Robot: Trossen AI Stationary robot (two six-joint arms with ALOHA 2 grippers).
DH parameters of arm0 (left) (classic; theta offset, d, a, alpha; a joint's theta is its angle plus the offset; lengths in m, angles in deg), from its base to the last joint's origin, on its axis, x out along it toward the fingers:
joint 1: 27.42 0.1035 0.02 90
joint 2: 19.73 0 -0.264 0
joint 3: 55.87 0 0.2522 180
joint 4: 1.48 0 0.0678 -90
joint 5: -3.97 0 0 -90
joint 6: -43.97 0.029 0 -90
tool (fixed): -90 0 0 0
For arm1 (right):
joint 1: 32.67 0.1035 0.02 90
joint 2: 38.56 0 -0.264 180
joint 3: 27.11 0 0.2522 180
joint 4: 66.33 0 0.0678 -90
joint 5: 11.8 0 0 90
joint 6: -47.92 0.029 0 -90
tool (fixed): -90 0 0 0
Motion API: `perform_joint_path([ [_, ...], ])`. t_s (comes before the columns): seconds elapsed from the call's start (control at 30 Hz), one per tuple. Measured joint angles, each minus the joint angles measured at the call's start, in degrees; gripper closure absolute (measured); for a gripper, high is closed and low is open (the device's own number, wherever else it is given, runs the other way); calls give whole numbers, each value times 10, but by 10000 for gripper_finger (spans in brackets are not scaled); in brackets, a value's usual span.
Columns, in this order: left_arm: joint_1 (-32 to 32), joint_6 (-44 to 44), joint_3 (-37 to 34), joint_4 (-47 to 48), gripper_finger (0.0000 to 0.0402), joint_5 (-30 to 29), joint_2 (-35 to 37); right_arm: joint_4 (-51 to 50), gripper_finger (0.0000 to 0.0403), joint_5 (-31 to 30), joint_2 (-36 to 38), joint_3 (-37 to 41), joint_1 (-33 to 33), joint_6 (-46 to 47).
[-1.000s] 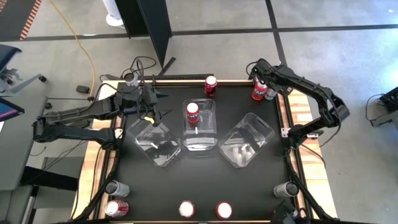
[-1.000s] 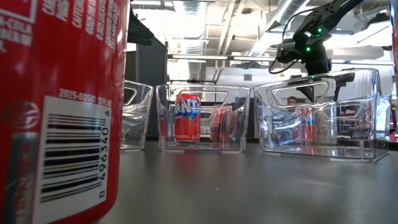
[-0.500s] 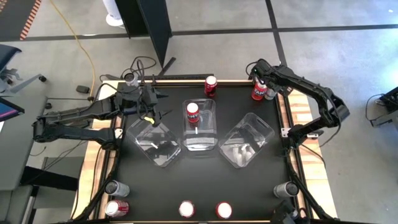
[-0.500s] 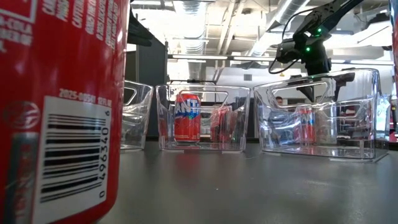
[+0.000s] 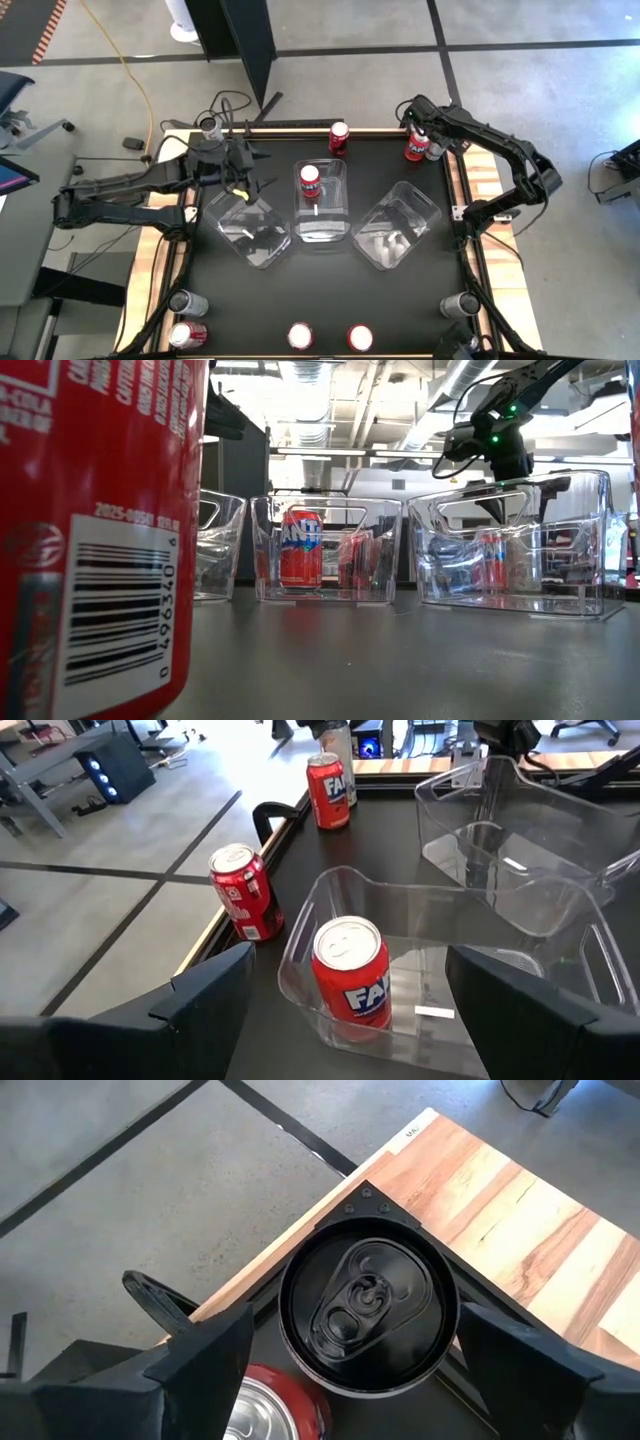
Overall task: Sort soda cans
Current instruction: Put the top right white soda can into the right transparent bin
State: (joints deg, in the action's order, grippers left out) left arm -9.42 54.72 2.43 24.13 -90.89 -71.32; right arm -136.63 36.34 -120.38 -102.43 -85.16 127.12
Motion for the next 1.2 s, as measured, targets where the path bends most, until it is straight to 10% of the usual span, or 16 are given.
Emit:
perform_joint_path([
  [1.2, 0, -2, -5, -12, 81, 16, 0, 36, 38, -40, 0, 52, 0, 68],
])
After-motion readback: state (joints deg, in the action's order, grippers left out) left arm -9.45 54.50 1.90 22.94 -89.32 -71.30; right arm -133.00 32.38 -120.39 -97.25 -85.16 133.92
